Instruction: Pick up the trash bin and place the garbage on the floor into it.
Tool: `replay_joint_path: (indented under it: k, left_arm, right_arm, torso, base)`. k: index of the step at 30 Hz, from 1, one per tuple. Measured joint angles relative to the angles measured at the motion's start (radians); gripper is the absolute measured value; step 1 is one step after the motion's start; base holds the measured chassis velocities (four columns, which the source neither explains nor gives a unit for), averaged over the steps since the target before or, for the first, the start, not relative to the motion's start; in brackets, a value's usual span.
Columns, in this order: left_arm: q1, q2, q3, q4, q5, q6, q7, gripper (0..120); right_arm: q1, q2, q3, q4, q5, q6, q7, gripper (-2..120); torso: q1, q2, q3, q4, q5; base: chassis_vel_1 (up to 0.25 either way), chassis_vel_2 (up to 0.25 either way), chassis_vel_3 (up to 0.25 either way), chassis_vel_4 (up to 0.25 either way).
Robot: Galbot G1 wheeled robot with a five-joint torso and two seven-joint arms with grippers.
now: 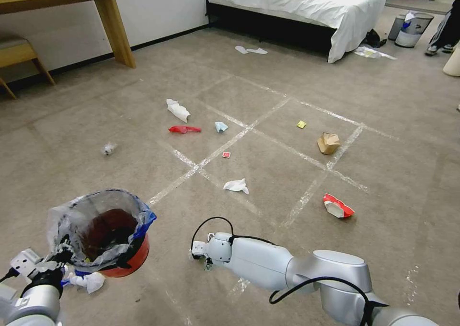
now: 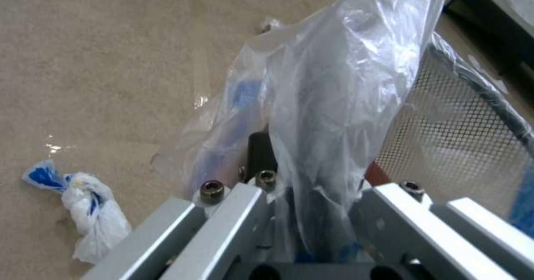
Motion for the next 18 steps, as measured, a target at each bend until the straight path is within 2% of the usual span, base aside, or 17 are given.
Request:
replay_joint_path:
  k: [5, 6, 7, 9, 10, 12, 16, 18]
  left_arm:
    - [0.004, -0.003, 0.000, -0.005, 0.001, -0.004, 0.000, 4]
    - [0.006, -0.005, -0.001, -0.008, 0.003, -0.005, 0.000, 4]
    - [0.006, -0.005, -0.001, -0.008, 0.003, -0.005, 0.000, 4]
    - [0.012, -0.008, -0.002, -0.012, 0.005, -0.009, 0.004, 4]
    - [0.012, -0.008, -0.002, -0.012, 0.005, -0.009, 0.004, 4]
    - [0.014, -0.010, -0.004, -0.012, 0.009, -0.012, 0.008, 4]
    - [0.013, -0.013, -0.004, -0.011, 0.012, -0.014, 0.009, 4]
    - [0.010, -0.017, 0.002, -0.008, 0.019, -0.016, 0.010, 4]
  right_arm:
    - [-0.018, 0.017, -0.001, -0.037, 0.002, 0.038, 0.028, 98]
    - [-0.023, 0.030, -0.002, -0.067, 0.000, 0.073, 0.042, 91]
    - [-0.023, 0.030, -0.002, -0.067, 0.000, 0.073, 0.042, 91]
    - [-0.028, 0.042, -0.002, -0.093, -0.004, 0.103, 0.048, 83]
    - [-0.028, 0.042, -0.002, -0.093, -0.004, 0.103, 0.048, 83]
    - [-0.031, 0.046, 0.001, -0.108, -0.009, 0.128, 0.051, 70]
    - [-0.035, 0.045, 0.006, -0.116, -0.014, 0.141, 0.052, 61]
    - [-0.042, 0.038, 0.013, -0.116, -0.020, 0.148, 0.054, 50]
  torso:
    - [0.000, 0.000, 0.000, 0.0000, 0.0000]
    - [0.000, 0.000, 0.000, 0.0000, 0.0000]
    - [0.000, 0.000, 0.000, 0.0000, 0.0000]
    - [0.000, 0.000, 0.000, 0.0002, 0.0001]
    - [0.000, 0.000, 0.000, 0.0002, 0.0001]
    - [0.000, 0.000, 0.000, 0.0001, 0.0001]
    - [0.000, 0.000, 0.000, 0.0000, 0.0000]
    - [0.000, 0.000, 0.000, 0.0002, 0.0002]
  base:
    - [0.000, 0.000, 0.000, 0.000]
    - [0.000, 0.000, 0.000, 0.000]
    - [0.000, 0.000, 0.000, 0.000]
    - [0.000, 0.000, 0.000, 0.000]
    - [0.000, 0.000, 0.000, 0.000]
    - [0.000, 0.000, 0.000, 0.000]
    - [0.000, 0.000, 0.000, 0.000]
    - [0.000, 0.000, 0.000, 0.000]
